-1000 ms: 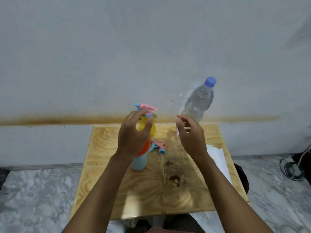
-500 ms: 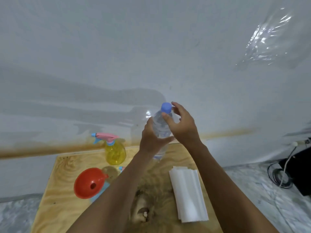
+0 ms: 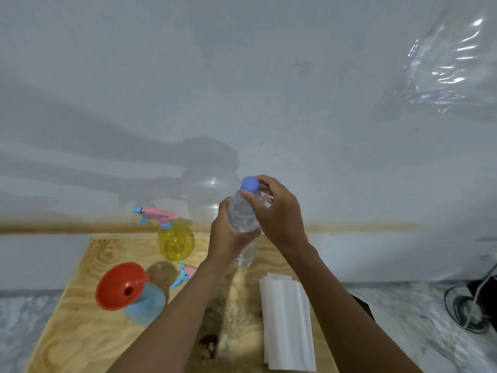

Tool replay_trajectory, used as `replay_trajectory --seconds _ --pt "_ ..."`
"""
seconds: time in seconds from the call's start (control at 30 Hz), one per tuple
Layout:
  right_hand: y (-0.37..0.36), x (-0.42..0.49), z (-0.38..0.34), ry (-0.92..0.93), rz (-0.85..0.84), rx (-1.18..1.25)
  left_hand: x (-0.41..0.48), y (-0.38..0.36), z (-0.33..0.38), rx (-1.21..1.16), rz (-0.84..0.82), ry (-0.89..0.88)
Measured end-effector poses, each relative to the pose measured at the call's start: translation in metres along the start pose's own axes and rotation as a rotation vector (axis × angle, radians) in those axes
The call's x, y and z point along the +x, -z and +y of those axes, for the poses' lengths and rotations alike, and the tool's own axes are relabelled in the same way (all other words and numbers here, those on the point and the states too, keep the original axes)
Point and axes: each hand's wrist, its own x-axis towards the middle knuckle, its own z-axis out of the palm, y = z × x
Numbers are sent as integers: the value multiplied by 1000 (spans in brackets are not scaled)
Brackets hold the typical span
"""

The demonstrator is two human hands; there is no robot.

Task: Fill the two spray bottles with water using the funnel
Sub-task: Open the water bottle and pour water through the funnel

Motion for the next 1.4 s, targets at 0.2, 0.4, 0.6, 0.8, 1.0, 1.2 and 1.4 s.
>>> replay_trajectory --seconds 0.2,0.4,0.6,0.8,1.0,1.2,1.4 --pt "13 -39 -15 -30 -71 28 -50 13 -7 -32 43 -5" --pt "19 -85 -32 -57 -86 82 -99 26 -13 -43 60 -28" --pt "15 -116 -46 -21 -21 83 -120 41 -17 -5 32 -182" --pt "17 -118 -60 -174 15 136 -130 47 -9 -30 -53 -274" --pt "21 -114 -62 -147 44 -40 -130 54 4 -84 -45 -233" --pt "30 -109 -67 -106 -45 -161 -130 54 7 -75 -59 -222" --pt "45 -95 -62 -21 -317 -172 -131 57 7 -99 -98 -213"
